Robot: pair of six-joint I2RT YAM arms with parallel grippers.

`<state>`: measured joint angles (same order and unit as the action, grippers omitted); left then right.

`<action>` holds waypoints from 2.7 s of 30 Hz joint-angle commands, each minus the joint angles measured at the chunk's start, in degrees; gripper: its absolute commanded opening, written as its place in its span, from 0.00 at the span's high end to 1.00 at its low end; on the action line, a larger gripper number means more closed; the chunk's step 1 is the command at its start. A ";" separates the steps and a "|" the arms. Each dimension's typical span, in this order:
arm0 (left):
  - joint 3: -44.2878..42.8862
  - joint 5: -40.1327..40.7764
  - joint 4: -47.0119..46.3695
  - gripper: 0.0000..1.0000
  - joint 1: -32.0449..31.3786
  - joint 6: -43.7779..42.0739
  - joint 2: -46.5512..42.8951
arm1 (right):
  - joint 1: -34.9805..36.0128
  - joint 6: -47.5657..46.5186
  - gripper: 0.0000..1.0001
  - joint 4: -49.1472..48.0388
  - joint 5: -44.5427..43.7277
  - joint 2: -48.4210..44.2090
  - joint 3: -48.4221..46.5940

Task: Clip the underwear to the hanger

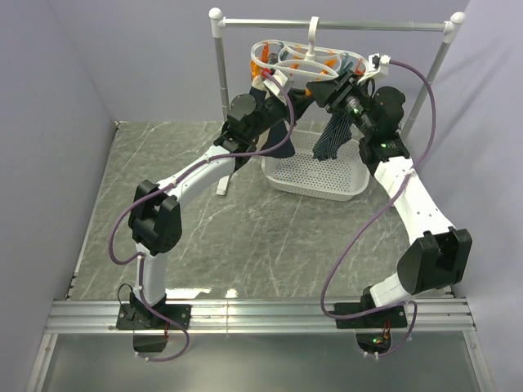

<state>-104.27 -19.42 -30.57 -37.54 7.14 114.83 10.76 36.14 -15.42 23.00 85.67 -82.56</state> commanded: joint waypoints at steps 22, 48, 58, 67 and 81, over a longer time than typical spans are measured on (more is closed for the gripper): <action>0.47 -2.99 1.48 0.73 -0.96 -0.98 -2.58 | 1.63 -1.86 0.92 -3.12 -4.11 1.26 -3.39; 49.42 -18.01 14.66 0.19 20.57 2.79 -43.21 | 1.10 -2.83 1.00 -3.12 -0.68 1.52 -4.27; 57.17 -24.44 0.16 0.11 21.72 -13.80 -34.60 | 1.10 -2.57 1.00 -3.04 0.29 1.61 -4.36; 54.35 -16.53 -14.34 0.07 20.23 -17.24 -22.90 | 1.10 -2.65 1.00 -3.30 0.46 1.96 -4.88; 48.90 -19.86 -30.95 0.12 17.59 -17.34 -11.91 | 1.01 -3.18 1.00 -2.86 0.29 2.75 -5.76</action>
<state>-52.45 -37.43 -53.98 -18.76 -9.93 101.69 11.94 33.52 -16.19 21.76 88.49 -85.19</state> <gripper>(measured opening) 0.898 0.224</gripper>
